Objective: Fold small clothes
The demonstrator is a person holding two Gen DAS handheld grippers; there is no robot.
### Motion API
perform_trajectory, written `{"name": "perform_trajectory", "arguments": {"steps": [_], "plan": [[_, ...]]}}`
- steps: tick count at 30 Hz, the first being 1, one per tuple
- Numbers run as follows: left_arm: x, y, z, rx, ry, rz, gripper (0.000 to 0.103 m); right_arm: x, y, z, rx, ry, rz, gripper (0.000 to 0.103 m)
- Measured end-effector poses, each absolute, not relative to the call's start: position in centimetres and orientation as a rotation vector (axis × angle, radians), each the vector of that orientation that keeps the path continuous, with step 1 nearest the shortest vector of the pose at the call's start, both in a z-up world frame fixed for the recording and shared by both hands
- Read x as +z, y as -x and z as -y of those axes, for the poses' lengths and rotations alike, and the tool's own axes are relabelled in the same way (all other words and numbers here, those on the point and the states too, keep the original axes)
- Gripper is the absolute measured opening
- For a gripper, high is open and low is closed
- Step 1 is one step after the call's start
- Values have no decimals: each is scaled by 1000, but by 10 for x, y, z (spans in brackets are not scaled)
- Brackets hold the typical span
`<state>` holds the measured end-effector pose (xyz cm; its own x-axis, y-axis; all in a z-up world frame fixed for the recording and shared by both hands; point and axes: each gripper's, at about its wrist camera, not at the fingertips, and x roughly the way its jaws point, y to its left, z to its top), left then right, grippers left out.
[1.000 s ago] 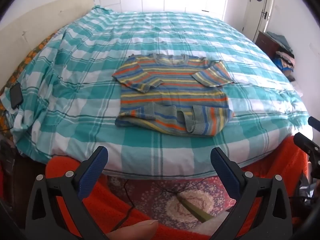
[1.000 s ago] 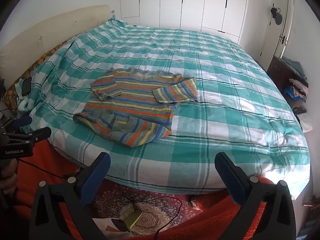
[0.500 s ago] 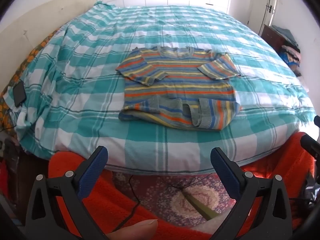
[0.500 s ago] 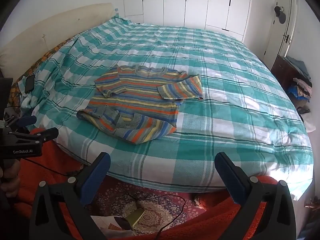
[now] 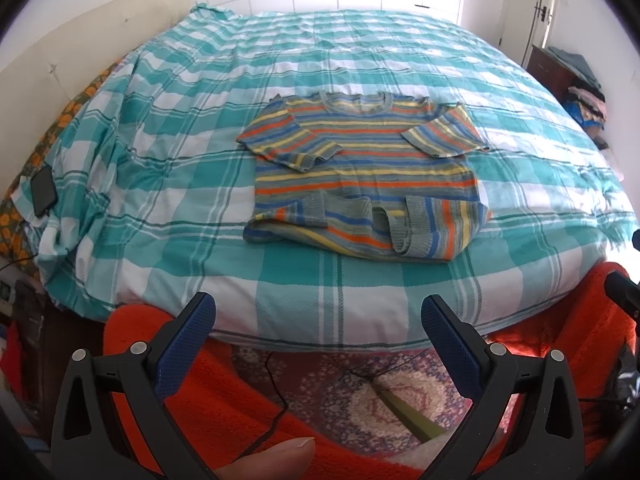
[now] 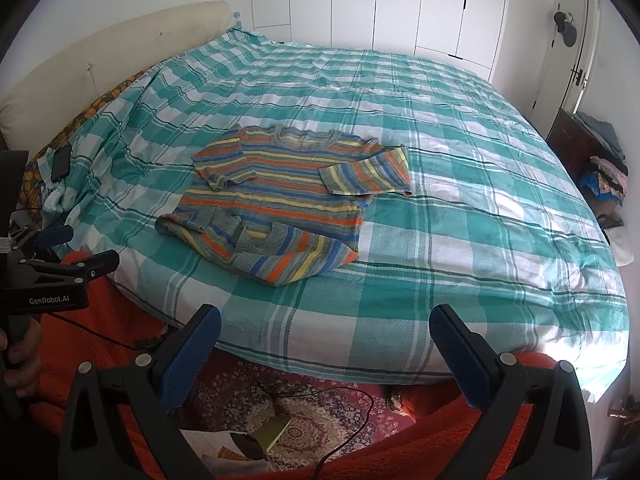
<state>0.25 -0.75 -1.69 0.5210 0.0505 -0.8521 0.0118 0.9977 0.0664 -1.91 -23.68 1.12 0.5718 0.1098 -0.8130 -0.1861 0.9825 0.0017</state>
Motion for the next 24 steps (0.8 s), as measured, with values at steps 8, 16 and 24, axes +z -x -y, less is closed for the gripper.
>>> {"name": "perform_trajectory", "arguments": {"steps": [8,16,24], "plan": [[-17,-3,14,24,-110,-1029,102,8,18,238,175,89,-956,103],[-18,-1,17,26,-121,-1029,102,7,18,238,178,93,-960,103],[-18,0,18,25,-130,-1028,102,6,19,236,183,97,-965,103]]}}
